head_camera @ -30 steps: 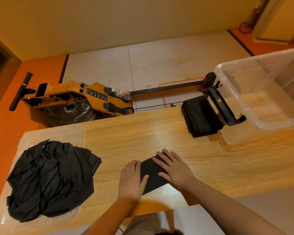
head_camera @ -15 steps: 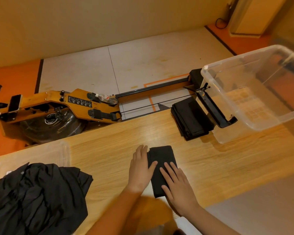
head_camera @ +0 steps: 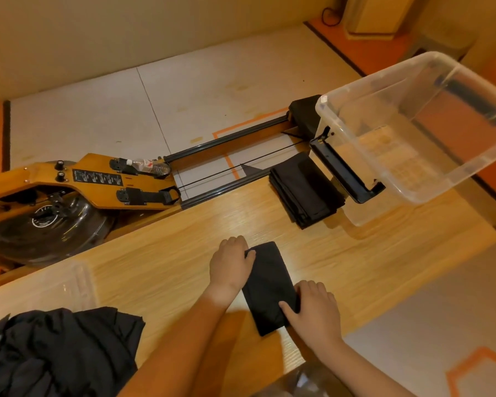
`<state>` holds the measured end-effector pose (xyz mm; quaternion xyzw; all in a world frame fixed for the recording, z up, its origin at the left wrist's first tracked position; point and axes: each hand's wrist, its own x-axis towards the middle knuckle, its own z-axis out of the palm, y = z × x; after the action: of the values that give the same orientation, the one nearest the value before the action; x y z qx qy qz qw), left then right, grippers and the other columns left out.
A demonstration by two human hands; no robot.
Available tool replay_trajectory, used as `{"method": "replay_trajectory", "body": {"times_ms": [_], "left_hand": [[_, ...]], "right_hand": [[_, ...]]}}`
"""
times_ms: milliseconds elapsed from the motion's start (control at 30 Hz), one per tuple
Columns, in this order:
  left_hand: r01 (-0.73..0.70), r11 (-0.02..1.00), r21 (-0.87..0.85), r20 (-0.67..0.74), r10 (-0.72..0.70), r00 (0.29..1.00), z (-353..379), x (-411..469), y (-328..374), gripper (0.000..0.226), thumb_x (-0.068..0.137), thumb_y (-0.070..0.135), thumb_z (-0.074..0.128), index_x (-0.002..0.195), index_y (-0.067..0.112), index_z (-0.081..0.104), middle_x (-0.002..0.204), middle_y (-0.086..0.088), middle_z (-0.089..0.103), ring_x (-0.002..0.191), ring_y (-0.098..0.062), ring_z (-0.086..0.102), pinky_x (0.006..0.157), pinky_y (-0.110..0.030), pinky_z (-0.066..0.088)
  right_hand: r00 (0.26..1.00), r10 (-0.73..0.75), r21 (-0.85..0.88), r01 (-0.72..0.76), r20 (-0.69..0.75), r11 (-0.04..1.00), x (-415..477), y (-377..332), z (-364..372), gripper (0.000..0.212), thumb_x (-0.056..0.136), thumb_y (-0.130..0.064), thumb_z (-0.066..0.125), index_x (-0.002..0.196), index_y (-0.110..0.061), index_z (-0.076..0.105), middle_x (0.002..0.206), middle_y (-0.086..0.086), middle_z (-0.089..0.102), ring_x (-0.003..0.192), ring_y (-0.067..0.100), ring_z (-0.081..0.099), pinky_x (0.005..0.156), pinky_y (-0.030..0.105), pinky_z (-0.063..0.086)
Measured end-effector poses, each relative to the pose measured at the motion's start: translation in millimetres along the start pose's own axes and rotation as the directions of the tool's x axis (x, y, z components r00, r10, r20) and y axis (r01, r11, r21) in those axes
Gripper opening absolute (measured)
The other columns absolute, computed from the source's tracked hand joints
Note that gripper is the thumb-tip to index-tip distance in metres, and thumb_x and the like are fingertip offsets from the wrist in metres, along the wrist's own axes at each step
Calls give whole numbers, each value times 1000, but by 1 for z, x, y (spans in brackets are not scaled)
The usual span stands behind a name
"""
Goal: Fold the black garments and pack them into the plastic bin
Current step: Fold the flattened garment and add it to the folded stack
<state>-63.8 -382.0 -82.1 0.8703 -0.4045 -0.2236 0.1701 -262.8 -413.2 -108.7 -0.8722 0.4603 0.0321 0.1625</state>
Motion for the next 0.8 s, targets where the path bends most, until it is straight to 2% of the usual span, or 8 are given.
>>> {"method": "replay_trajectory", "body": {"times_ms": [100,167,300,433,533,600,700,800], "left_hand": [[84,974,-212,18,-82,996,-5,-3,-5,19,92,27,54,77,17,48,71,1,55,69,-17,51,57,-31,38],[155,954,-256,61,-144,988,-6,-8,-10,20,91,24,54,74,19,45,65,2,52,61,-15,48,54,-29,34],[236,932,-274,110,-214,971,-10,-8,-15,24,87,22,57,69,20,43,65,2,51,62,-16,47,57,-30,34],[276,900,-339,103,-256,961,-15,-16,-22,18,85,15,61,71,14,50,69,0,54,64,-15,50,59,-27,38],[254,907,-334,114,-229,967,-15,-23,-29,12,85,9,62,80,16,54,73,1,57,68,-15,53,56,-20,37],[237,930,-282,119,-211,970,-13,-24,-30,11,86,16,64,83,20,55,79,3,58,73,-14,54,58,-22,38],[243,948,-205,89,-229,969,-9,-22,-25,16,86,31,67,82,20,56,84,3,58,76,-11,53,57,-24,35],[234,960,-151,54,-229,972,-7,-20,-17,17,86,32,66,82,21,53,86,2,59,80,-14,53,58,-26,36]], "right_hand": [[998,27,85,-32,58,996,1,-5,-5,29,86,-49,59,97,-22,56,92,-7,58,90,16,53,72,28,36],[996,25,115,-34,82,993,1,-4,-8,29,88,-49,55,102,-24,53,96,-8,57,93,13,52,72,27,35],[993,15,141,-31,115,990,4,-3,-12,30,89,-50,55,106,-25,53,100,-9,57,95,11,51,72,25,39],[984,-11,158,-18,179,987,4,-2,-18,32,88,-52,55,106,-26,51,96,-11,53,93,10,51,70,24,41],[980,-30,166,-3,197,986,6,-1,-23,36,88,-61,49,100,-28,50,90,-13,51,86,8,50,65,22,37],[976,-49,157,15,211,987,9,-1,-26,36,88,-63,46,97,-28,49,88,-13,51,83,7,49,64,22,35],[964,-79,106,54,253,993,13,-1,-27,30,92,-57,45,95,-28,44,92,-11,48,85,7,47,66,21,35],[950,-91,101,64,297,993,19,1,-28,25,92,-52,49,94,-28,42,94,-10,46,89,8,47,67,21,36]]}}
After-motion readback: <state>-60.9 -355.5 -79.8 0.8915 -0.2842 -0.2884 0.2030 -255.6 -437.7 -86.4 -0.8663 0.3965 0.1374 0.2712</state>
